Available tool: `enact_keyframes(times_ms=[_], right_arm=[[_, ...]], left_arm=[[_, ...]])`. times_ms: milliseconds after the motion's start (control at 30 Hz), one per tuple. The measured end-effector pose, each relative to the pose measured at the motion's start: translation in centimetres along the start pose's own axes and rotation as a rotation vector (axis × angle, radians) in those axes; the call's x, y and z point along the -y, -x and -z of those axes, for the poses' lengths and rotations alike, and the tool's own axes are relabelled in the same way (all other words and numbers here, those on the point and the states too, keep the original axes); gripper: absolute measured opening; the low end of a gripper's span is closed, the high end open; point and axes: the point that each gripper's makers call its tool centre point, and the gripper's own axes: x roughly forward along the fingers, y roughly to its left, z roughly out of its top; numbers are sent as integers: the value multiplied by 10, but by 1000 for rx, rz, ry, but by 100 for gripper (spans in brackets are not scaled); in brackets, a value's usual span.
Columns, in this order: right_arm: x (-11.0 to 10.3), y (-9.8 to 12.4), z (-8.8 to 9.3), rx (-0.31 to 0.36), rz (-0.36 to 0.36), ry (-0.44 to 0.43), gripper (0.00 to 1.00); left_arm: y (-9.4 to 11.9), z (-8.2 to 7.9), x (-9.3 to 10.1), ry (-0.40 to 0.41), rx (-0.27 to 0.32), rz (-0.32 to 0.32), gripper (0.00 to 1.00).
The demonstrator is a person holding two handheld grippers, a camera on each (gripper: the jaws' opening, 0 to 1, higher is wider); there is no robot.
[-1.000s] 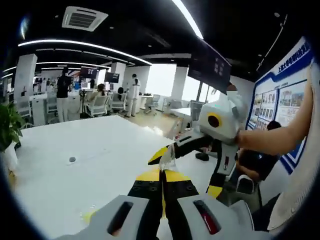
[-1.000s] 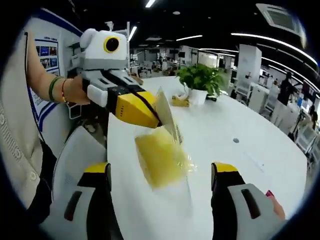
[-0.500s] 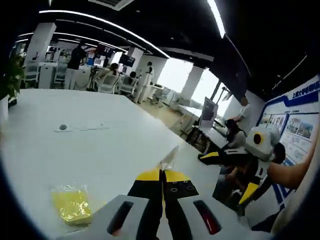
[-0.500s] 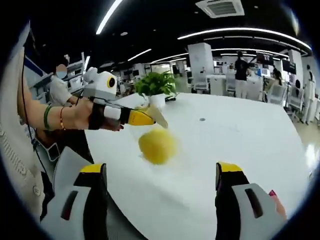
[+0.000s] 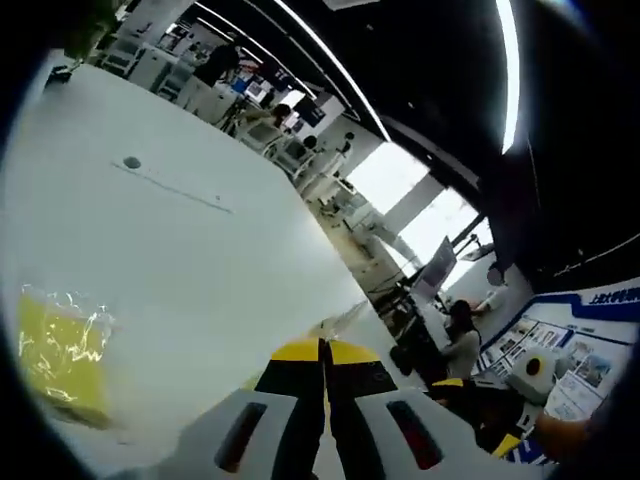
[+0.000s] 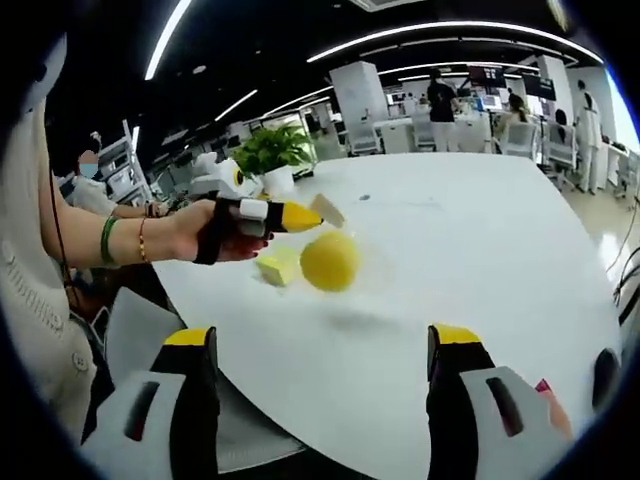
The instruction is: Compare the silicone blocks by pressing each to a similar depth, holding the contact briefly, and releasing to observe deformation and rebound differences across the visible hardness samples.
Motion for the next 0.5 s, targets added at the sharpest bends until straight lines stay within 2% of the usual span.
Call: enact_keyframes(times_ms=[33,133,267,400,500], right_arm=[[1,1,5,-24,-4,-26,80],[4,1,8,-10,4,-42,80],[3,-2,15,-24,-4,-60,80],[1,-9,22,-45,-24,-75,79],[2,-12,21,-41,-28,-81,79]], left_arm=[[-1,-2,-6,13,8,-19,0],[-5,-9,-28,47,49,-86,0],[-9,-10,-54,72,47,-146,0],[-9,-11,-79,90,55,-241,0],[-9,-6,-99,81,30,-328,0]])
